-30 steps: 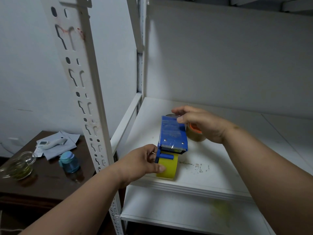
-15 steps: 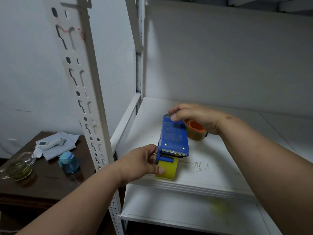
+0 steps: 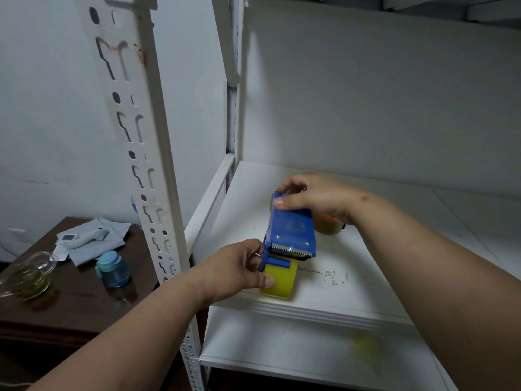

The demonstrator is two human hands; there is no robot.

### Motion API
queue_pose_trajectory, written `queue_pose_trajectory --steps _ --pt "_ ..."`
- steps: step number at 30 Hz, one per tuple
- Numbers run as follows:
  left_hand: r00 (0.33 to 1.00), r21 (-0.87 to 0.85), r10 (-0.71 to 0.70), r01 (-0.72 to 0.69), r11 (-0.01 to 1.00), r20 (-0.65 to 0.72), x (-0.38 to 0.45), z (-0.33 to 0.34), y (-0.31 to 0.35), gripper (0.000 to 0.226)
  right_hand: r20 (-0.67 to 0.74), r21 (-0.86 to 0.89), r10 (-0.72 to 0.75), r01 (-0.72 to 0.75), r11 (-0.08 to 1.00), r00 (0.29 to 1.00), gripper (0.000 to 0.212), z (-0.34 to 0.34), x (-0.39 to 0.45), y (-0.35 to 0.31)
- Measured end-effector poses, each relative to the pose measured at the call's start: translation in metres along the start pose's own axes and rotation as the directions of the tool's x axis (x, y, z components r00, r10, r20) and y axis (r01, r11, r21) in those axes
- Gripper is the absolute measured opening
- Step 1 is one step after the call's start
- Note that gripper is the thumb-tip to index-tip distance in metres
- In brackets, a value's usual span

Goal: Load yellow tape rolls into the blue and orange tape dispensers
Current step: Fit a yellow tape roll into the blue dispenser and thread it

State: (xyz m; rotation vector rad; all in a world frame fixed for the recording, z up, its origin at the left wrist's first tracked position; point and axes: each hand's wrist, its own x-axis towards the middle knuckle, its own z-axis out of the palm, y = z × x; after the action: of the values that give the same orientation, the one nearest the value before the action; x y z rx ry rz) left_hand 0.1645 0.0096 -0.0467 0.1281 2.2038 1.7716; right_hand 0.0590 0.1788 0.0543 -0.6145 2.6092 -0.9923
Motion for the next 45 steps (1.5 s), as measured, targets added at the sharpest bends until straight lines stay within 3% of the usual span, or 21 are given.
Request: queue_pose_trajectory --steps 2,3,4,6,8,11,13,15,17,20,22,27,30,33,38,42,45 --pt "1.000 -0.001 -0.005 0.005 1.000 0.012 -0.001 -0.001 -0.001 0.052 -0.107 0.049 0.008 -0.002 0.999 0.994 0.026 -0.002 0.000 0.003" --pt "1.000 -0.010 -0.006 0.006 1.000 0.016 -0.002 -0.001 -0.001 0.057 -0.081 0.108 0.009 0.000 0.994 0.997 0.030 -0.005 -0.002 0.005" --pt "1.000 -0.026 -0.007 0.007 1.000 0.018 -0.002 -0.001 0.000 0.063 -0.001 0.153 0.003 -0.003 0.988 1.000 0.043 -0.007 -0.004 0.008" --pt "1.000 -0.051 -0.006 0.007 0.999 0.025 -0.003 -0.001 0.002 0.071 0.162 0.061 -0.014 0.004 0.998 0.987 0.076 -0.010 -0.010 0.010" --pt "0.999 -0.059 -0.001 0.003 0.998 0.038 -0.002 -0.002 0.004 0.073 0.196 0.012 -0.029 0.027 1.000 0.980 0.078 -0.009 -0.011 0.014" --pt "0.999 -0.054 0.002 0.001 0.999 0.043 -0.003 -0.004 0.007 0.074 0.077 0.199 -0.057 0.041 0.979 0.995 0.042 -0.008 -0.009 0.019" --pt "0.999 -0.040 -0.002 0.004 0.999 0.042 -0.003 -0.004 0.006 0.077 -0.053 0.210 -0.049 0.060 0.976 0.997 0.030 -0.007 -0.009 0.024" --pt "0.999 -0.044 -0.003 0.005 0.999 0.036 -0.001 -0.004 0.004 0.077 -0.090 0.254 -0.036 0.058 0.966 0.995 0.040 -0.004 -0.010 0.025" --pt "1.000 -0.063 -0.001 0.003 0.998 0.026 0.003 -0.004 0.001 0.073 -0.132 0.208 0.001 0.027 0.978 0.991 0.064 0.003 -0.008 0.027" --pt "0.999 -0.080 -0.002 -0.002 0.997 -0.043 0.008 -0.002 0.000 0.058 -0.243 0.255 0.217 -0.153 0.955 0.946 0.082 0.014 -0.004 0.032" --pt "0.996 -0.080 -0.008 0.000 0.997 -0.088 0.013 0.000 -0.001 0.051 -0.169 0.360 0.286 -0.211 0.909 0.943 0.072 0.020 -0.003 0.032" --pt "0.989 -0.036 -0.023 0.018 0.999 -0.148 0.021 -0.001 0.001 0.043 -0.065 0.504 0.221 -0.160 0.849 0.973 0.047 0.020 -0.006 0.036" --pt "0.990 0.110 -0.103 0.113 0.988 -0.094 0.021 -0.014 0.014 0.069 -0.017 0.495 0.164 -0.134 0.859 0.986 0.030 0.020 -0.010 0.035" --pt "0.988 -0.064 -0.118 0.112 0.992 -0.097 0.023 -0.030 0.032 0.099 -0.036 0.493 0.136 -0.101 0.864 0.990 0.010 0.022 -0.010 0.034" --pt "0.983 -0.169 -0.161 0.144 0.975 -0.088 0.027 -0.021 0.056 0.058 -0.114 0.510 0.171 -0.090 0.856 0.979 0.007 0.023 -0.008 0.035" --pt "0.971 -0.411 -0.240 0.218 0.885 -0.002 0.031 -0.032 0.062 0.021 -0.094 0.487 0.117 -0.057 0.871 0.989 0.015 0.026 -0.008 0.034" --pt "0.947 -0.342 -0.287 0.225 0.912 -0.142 0.044 -0.027 0.069 0.023 -0.105 0.447 0.112 -0.054 0.893 0.988 0.027 0.033 -0.005 0.026"
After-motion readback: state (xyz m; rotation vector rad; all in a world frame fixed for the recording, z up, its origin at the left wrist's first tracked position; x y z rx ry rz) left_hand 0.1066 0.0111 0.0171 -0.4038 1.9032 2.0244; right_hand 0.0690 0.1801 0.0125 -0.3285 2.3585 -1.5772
